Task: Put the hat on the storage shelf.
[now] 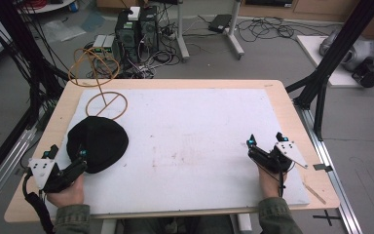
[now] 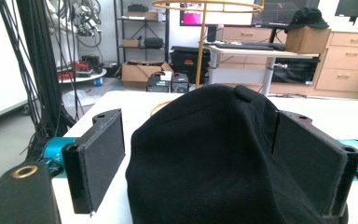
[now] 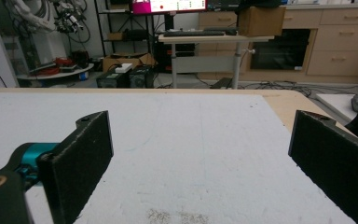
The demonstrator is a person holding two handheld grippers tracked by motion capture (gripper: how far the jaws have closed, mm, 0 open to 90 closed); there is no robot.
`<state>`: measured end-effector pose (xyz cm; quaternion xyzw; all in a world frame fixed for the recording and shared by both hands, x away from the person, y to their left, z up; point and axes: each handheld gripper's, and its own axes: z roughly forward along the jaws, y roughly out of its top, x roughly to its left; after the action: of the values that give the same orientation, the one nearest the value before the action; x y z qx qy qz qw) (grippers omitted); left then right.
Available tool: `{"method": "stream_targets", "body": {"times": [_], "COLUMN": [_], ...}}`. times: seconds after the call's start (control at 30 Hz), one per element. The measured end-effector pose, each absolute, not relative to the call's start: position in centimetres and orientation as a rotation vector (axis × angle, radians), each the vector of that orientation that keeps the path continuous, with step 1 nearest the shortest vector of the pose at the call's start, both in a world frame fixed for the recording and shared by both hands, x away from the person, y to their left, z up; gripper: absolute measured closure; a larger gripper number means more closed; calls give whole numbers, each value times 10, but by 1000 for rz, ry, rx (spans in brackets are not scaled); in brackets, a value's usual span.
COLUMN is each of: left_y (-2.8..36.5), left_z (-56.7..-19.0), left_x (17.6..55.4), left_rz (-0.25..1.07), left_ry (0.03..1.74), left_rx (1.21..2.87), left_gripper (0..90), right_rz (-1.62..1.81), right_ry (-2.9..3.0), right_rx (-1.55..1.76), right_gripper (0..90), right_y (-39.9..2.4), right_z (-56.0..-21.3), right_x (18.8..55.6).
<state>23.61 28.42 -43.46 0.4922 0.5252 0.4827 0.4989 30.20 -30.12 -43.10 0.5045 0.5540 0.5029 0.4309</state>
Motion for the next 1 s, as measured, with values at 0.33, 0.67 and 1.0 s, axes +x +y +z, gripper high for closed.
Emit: {"method": "stream_targets", "body": {"times": [0.33, 0.67, 1.0], "left_y": [287, 289, 289], "left_z": [-432, -431, -430], "left_x": [233, 235, 240], "left_rz": [1170, 1148, 1098], "left_ry": [1251, 1241, 1230], "left_rx": [1155, 1157, 1179], "left_gripper": [170, 167, 167], "right_rz": [1255, 1263, 1273], "right_ry": [1382, 1397, 1413], "right_rx": [1254, 1264, 1266], "right_gripper": [55, 54, 54], "right_y": [-301, -299, -299], "right_z": [-431, -432, -432], "right_x": [302, 303, 304]}}
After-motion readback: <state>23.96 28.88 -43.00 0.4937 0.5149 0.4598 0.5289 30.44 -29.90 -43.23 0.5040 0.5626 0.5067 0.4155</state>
